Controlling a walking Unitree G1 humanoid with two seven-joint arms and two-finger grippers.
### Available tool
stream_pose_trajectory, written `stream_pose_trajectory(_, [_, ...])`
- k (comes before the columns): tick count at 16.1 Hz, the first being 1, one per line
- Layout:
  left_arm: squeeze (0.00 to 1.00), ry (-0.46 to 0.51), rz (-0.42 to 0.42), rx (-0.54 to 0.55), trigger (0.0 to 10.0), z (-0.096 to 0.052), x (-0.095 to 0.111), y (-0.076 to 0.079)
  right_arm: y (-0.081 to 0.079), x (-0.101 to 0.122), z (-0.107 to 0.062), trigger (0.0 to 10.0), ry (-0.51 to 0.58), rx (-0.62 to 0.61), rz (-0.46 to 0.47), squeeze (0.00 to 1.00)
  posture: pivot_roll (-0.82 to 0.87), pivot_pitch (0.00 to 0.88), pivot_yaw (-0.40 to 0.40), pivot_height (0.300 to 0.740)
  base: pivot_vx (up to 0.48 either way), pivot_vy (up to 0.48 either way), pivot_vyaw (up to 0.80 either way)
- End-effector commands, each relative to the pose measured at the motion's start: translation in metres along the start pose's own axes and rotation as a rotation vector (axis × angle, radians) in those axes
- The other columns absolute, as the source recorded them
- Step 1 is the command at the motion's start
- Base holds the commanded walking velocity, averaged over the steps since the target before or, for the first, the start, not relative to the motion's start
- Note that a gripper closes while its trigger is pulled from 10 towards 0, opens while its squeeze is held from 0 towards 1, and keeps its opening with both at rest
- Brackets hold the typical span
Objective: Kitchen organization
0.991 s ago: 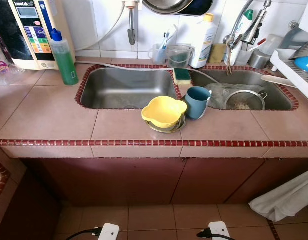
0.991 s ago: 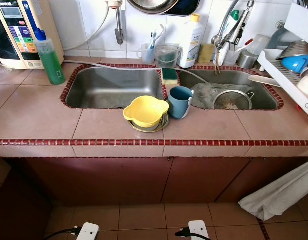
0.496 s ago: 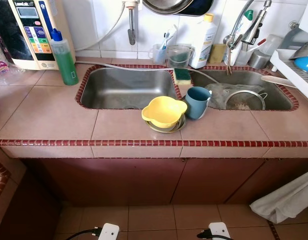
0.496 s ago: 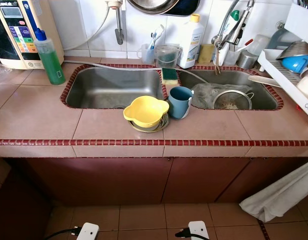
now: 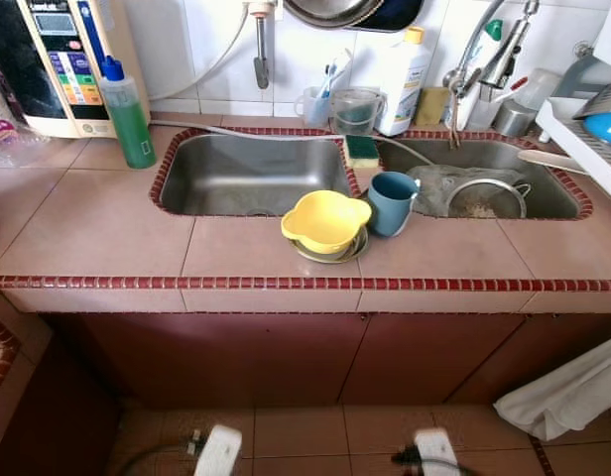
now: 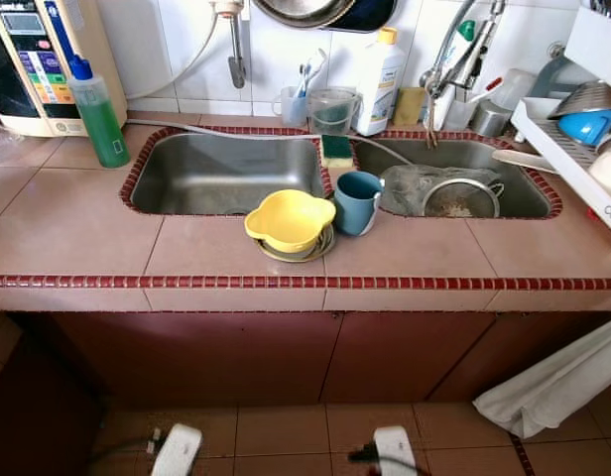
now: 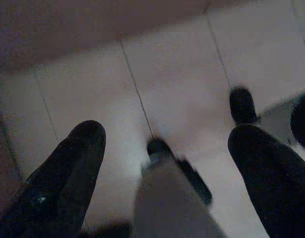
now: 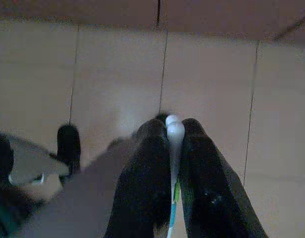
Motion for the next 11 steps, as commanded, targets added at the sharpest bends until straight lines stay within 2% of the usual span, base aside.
stream_pose_trajectory(1, [0.0, 0.097, 0.06, 0.001, 10.0, 0.001, 0.025, -0.009, 0.007, 0.024, 0.001, 10.0, 0.092, 0.003, -0.011, 0.0, -0.05, 0.0, -0.017, 0.74, 0.0, 0.0, 0.0])
stream_pose_trajectory(6, [0.0, 0.346, 0.128, 0.038, 10.0, -0.004, 0.091, -0.034, 0.008, 0.081, 0.0, 10.0, 0.292, 0.077, -0.025, 0.0, -0.05, 0.0, -0.013, 0.74, 0.0, 0.0, 0.0])
stream_pose_trajectory(8, [0.0, 0.511, 0.206, 0.035, 10.0, -0.014, 0.126, -0.042, 0.001, 0.118, -0.005, 10.0, 0.43, 0.178, -0.055, 0.0, -0.06, 0.0, -0.011, 0.74, 0.0, 0.0, 0.0])
stream_pose_trajectory(11, [0.0, 0.641, 0.302, -0.006, 10.0, -0.026, 0.147, -0.046, -0.009, 0.15, -0.014, 10.0, 0.556, 0.302, -0.108, 0.0, -0.06, 0.0, -0.012, 0.74, 0.0, 0.0, 0.0])
Point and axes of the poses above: a point about 5 cm out from each wrist's last joint towards the gripper, its own z axis pointing out of the wrist towards the gripper, its own x axis along the axis of the wrist's last joint, y = z × x, the point moved 1 cm from there along z, pointing out of the wrist towards the gripper, and after that the axes turned 4 degrees about z, right-handed, at the moved point
